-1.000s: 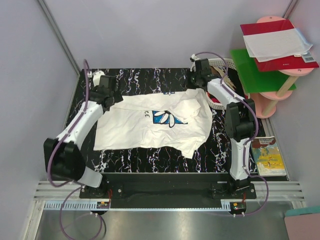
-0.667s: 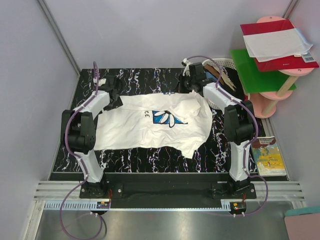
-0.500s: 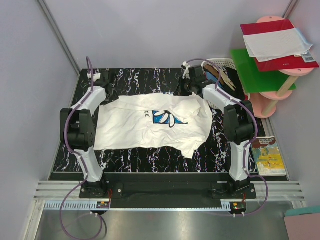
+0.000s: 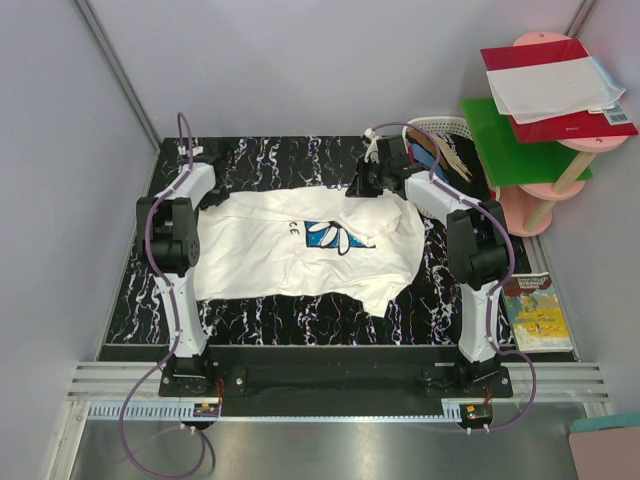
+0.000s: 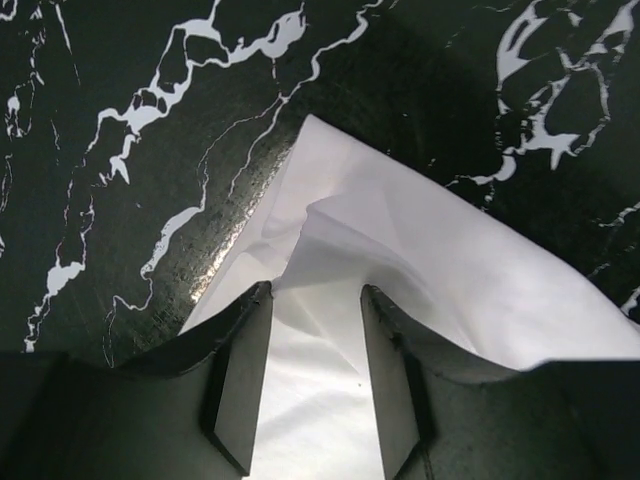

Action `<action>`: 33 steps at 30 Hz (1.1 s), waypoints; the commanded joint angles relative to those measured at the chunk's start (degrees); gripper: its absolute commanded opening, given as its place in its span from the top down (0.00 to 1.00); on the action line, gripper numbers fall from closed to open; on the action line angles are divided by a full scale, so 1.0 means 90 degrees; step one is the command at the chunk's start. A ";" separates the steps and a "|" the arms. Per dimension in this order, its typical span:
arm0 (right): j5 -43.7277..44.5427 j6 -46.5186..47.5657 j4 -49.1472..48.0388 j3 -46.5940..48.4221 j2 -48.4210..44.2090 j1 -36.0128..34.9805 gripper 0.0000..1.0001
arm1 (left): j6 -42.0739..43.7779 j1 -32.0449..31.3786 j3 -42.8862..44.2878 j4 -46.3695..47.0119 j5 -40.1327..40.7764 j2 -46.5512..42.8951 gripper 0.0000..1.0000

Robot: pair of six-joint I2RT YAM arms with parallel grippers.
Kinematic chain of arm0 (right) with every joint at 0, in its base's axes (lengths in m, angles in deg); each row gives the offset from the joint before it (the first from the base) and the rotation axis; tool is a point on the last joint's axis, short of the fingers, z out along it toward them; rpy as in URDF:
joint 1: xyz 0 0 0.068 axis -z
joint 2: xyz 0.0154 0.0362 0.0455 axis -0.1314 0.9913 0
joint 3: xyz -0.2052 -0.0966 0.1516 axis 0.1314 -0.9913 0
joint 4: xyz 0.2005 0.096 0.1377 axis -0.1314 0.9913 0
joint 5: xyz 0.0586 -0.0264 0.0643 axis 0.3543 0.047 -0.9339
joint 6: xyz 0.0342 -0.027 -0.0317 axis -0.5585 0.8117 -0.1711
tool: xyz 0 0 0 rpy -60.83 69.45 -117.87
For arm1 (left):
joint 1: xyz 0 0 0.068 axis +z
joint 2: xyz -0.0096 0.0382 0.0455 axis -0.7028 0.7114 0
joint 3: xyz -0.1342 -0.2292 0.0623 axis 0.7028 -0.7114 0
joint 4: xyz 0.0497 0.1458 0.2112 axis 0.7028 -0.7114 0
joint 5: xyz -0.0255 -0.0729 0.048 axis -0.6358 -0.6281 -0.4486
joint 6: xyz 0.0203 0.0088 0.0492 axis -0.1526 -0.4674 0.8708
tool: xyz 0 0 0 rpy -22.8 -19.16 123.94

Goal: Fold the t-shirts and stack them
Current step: Fold the tshirt

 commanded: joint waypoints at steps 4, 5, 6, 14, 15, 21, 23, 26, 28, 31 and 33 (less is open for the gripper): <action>-0.0129 0.0033 -0.0173 -0.0022 -0.0190 -0.0069 0.97 | -0.0005 0.0178 0.0191 -0.0124 0.0058 -0.0321 1.00; -0.0148 0.0033 -0.0173 -0.0022 -0.0161 -0.0070 0.97 | -0.0063 0.0169 0.0133 -0.0124 0.0068 -0.0428 1.00; -0.0148 0.0033 -0.0173 -0.0032 -0.0160 -0.0070 0.97 | -0.0083 0.0178 -0.0023 -0.0124 0.0087 -0.0497 1.00; -0.0207 -0.0006 -0.0164 -0.0120 -0.0141 -0.0070 0.97 | -0.0308 0.0169 -0.1000 -0.0115 0.0527 -0.1219 1.00; -0.0217 -0.0006 -0.0173 -0.0129 -0.0150 -0.0070 0.97 | -0.0327 0.0178 -0.1039 -0.0124 0.0517 -0.1239 1.00; -0.0266 -0.0006 -0.0202 -0.0198 -0.0160 -0.0070 0.96 | -0.0269 0.0169 -0.0904 -0.0046 0.0235 -0.1016 0.53; -0.0275 -0.0006 -0.0203 -0.0227 -0.0180 -0.0069 0.97 | -0.0210 0.0178 -0.0729 -0.0046 0.0128 -0.0791 0.52; -0.0275 0.0014 -0.0193 -0.0237 -0.0199 -0.0070 0.97 | -0.0201 0.0169 -0.0552 -0.0066 0.0059 -0.0537 0.53; -0.0266 0.0023 -0.0203 -0.0237 -0.0190 -0.0070 0.96 | -0.0220 0.0178 -0.0522 -0.0046 0.0049 -0.0420 0.59; -0.0266 0.0033 -0.0193 -0.0237 -0.0180 -0.0070 0.96 | -0.0240 0.0314 -0.0474 -0.0056 0.0078 -0.0283 0.87; -0.0266 0.0014 -0.0193 -0.0246 -0.0170 -0.0070 0.96 | -0.0259 0.0325 -0.0463 -0.0056 0.0058 -0.0283 1.00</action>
